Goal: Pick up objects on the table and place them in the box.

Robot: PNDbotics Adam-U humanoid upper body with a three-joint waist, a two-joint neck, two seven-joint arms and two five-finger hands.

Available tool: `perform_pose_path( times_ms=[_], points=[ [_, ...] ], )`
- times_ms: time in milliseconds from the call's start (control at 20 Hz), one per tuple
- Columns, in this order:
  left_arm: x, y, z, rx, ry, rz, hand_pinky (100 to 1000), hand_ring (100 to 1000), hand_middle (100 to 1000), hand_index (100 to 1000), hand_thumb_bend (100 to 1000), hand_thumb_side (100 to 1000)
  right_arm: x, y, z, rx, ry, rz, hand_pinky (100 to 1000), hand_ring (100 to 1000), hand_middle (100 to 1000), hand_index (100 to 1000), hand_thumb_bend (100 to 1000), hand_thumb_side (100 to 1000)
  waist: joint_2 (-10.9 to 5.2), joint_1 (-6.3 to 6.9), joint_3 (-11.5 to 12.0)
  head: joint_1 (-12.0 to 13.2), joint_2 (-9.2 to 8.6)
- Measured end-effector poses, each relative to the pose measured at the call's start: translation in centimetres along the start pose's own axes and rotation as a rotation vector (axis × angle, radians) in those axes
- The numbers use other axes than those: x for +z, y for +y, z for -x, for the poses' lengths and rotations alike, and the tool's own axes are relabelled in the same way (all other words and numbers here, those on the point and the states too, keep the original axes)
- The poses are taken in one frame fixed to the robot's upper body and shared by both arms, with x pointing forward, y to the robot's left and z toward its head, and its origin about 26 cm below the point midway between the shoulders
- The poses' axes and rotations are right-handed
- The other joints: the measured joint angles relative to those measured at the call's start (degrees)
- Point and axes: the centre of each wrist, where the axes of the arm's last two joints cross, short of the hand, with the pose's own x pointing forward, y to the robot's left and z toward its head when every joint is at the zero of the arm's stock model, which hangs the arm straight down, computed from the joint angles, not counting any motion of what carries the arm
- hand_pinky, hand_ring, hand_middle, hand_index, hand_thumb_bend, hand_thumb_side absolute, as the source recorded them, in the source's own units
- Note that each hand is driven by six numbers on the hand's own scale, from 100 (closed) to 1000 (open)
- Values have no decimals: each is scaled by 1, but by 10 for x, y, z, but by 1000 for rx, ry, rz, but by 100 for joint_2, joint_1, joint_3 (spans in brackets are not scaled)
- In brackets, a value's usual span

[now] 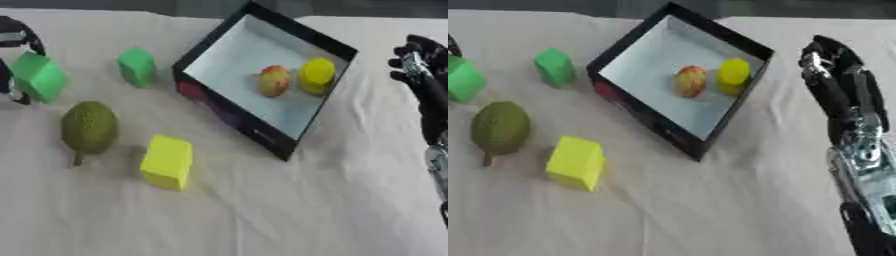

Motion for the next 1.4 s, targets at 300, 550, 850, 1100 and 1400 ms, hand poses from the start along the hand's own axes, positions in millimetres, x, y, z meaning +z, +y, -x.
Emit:
perform_pose_path(
  times_ms=[300, 550, 850, 1100, 1400],
  points=[
    [-1, -1, 1, 18, -3, -37, 807, 801, 637, 697, 565, 100, 0, 0, 0, -1, 1, -1, 796, 773, 719, 833, 100, 506, 0, -1, 2, -1, 0],
    [0, 0, 0, 21, -9, -90, 724, 720, 546, 598, 514, 100, 0, 0, 0, -1, 0, -2, 796, 773, 719, 834, 100, 508, 0, -1, 7, -24, 1],
    [11, 19, -16, -7, -61, -196, 680, 690, 538, 588, 449, 100, 0, 0, 0, -1, 1, -2, 796, 773, 720, 834, 100, 509, -10, 54, 45, -20, 13],
    [46, 57, -42, -21, -184, -324, 645, 675, 534, 581, 443, 100, 1, 0, 1, 0, 2, -1, 797, 775, 722, 835, 100, 508, -83, 94, 81, -28, 59],
    [87, 99, -97, -39, -421, -436, 621, 669, 534, 580, 433, 100, 2, -2, 2, -2, -1, 15, 798, 780, 726, 837, 100, 510, -155, 119, 85, -95, 63]
  ],
)
